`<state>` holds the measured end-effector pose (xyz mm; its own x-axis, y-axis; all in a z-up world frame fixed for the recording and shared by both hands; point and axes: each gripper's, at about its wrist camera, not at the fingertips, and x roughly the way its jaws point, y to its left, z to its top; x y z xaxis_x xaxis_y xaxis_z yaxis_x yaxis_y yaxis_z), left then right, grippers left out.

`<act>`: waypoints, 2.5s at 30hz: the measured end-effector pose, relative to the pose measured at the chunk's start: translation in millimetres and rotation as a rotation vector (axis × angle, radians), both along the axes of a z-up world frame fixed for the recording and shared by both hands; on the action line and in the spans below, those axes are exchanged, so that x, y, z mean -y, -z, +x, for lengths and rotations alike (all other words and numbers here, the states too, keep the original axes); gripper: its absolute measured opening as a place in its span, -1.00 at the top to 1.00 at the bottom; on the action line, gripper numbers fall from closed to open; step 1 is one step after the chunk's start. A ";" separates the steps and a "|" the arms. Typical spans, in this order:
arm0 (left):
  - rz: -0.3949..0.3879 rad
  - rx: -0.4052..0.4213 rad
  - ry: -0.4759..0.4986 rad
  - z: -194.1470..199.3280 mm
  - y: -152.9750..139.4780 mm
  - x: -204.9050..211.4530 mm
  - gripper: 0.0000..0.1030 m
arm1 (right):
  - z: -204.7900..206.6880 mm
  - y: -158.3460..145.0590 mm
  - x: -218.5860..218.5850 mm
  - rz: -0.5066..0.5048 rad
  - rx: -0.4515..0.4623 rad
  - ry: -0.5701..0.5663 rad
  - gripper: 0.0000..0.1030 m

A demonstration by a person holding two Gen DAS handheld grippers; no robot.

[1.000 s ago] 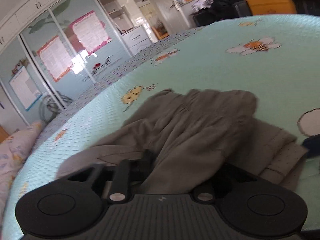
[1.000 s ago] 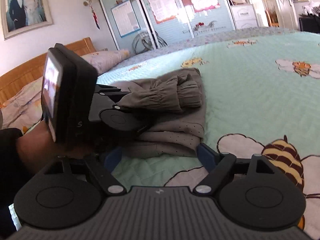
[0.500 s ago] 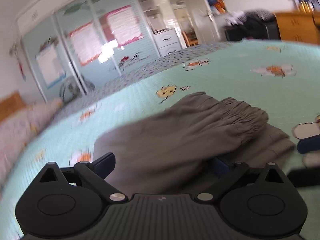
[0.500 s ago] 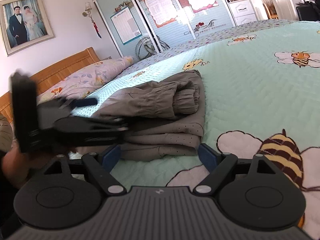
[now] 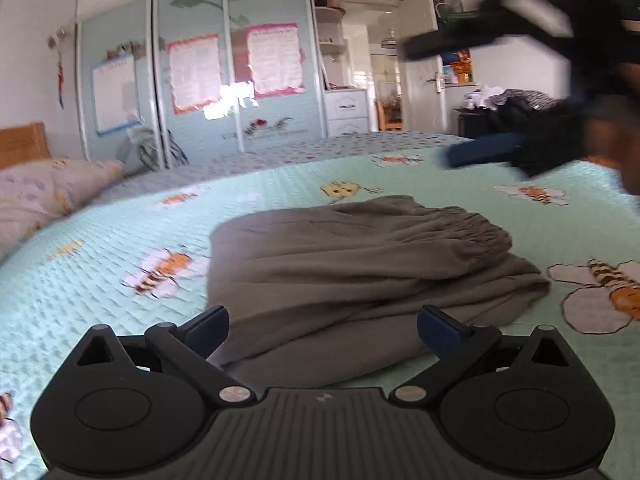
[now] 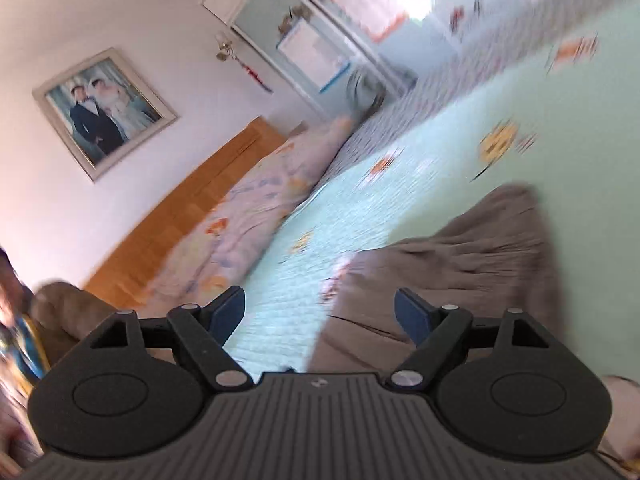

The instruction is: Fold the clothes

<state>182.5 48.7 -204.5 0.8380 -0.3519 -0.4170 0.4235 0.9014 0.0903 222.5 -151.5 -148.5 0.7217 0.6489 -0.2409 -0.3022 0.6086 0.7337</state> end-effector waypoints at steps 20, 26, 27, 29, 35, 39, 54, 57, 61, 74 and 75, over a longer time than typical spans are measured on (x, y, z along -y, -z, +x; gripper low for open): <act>-0.074 -0.201 0.060 22.4 14.8 -8.7 -0.99 | 111.7 31.8 -33.9 0.015 -0.240 -0.002 -0.57; -0.095 -0.205 0.061 22.7 13.1 -11.8 -0.99 | 191.4 66.7 -36.4 -0.159 -0.409 0.140 -0.27; -0.108 -0.207 0.063 23.2 12.6 -13.9 -0.99 | 196.6 65.4 -31.5 -0.155 -0.414 0.176 -0.27; -0.137 -0.213 0.067 24.3 11.4 -18.3 -0.99 | 186.1 50.7 -25.6 -0.113 -0.371 0.196 -0.30; -0.221 -0.155 0.093 17.6 2.1 -29.5 -0.98 | 91.3 15.9 -36.9 -0.065 -0.213 0.004 -0.60; -0.275 -0.091 0.152 4.4 -4.0 -30.2 -0.98 | 101.0 48.4 -24.4 -0.167 -0.322 0.035 -0.43; -0.446 -0.159 0.030 48.5 -2.0 -45.6 -0.98 | 99.9 18.7 -74.1 -0.054 -0.269 -0.127 -0.58; -0.417 -0.235 -0.009 55.7 11.7 -45.6 -0.98 | 127.7 35.0 -110.4 -0.069 -0.354 -0.214 -0.57; -0.371 -0.259 -0.004 54.8 18.8 -41.2 -0.99 | 172.7 46.4 -124.6 -0.197 -0.361 -0.163 -0.21; -0.352 -0.270 0.004 44.5 24.0 -43.0 -0.99 | 137.3 34.8 -135.1 -0.117 -0.348 -0.228 -0.59; -0.347 -0.268 0.002 43.9 24.5 -42.3 -0.99 | 146.5 41.3 -140.3 -0.152 -0.360 -0.228 -0.55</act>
<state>226.4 91.0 -229.1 0.7155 -0.5108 -0.4766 0.3920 0.8582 -0.3314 369.0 -11.2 -189.8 0.4175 0.7195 -0.5550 -0.1832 0.6648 0.7242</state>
